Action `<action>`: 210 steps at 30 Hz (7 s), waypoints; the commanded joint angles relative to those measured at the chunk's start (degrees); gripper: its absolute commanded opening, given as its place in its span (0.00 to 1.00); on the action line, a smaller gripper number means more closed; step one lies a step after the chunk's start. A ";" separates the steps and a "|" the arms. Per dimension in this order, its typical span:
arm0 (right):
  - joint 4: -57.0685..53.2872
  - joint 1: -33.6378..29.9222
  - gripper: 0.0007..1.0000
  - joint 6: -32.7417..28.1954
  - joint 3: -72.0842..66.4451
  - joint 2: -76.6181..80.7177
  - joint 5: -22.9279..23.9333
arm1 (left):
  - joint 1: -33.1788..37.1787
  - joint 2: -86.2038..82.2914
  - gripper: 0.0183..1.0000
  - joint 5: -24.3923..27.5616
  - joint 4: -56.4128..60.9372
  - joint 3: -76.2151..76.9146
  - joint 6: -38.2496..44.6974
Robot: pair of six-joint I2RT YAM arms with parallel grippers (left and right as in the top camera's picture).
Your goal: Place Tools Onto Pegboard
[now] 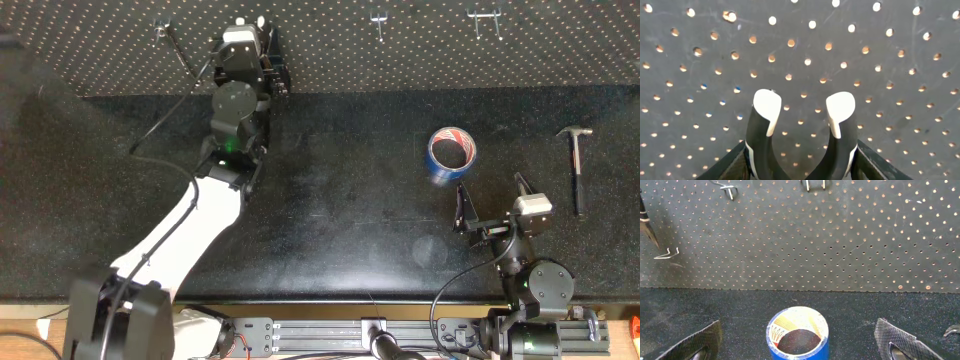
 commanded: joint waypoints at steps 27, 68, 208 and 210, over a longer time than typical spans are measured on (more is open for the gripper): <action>-0.13 0.39 1.00 -0.66 -0.26 -0.35 -0.15 | 0.70 9.70 0.37 -2.01 8.63 1.01 0.72; -0.13 0.39 1.00 -0.66 -0.26 -0.35 -0.15 | 14.75 -62.45 0.99 21.62 -22.18 -39.32 -2.32; 35.08 37.79 0.07 -13.92 54.66 93.53 37.38 | 14.69 -86.36 0.99 17.31 -38.12 -48.83 -2.29; 35.08 37.79 0.07 -13.92 54.66 93.53 37.38 | 14.69 -86.38 0.99 17.31 -38.12 -48.83 -2.29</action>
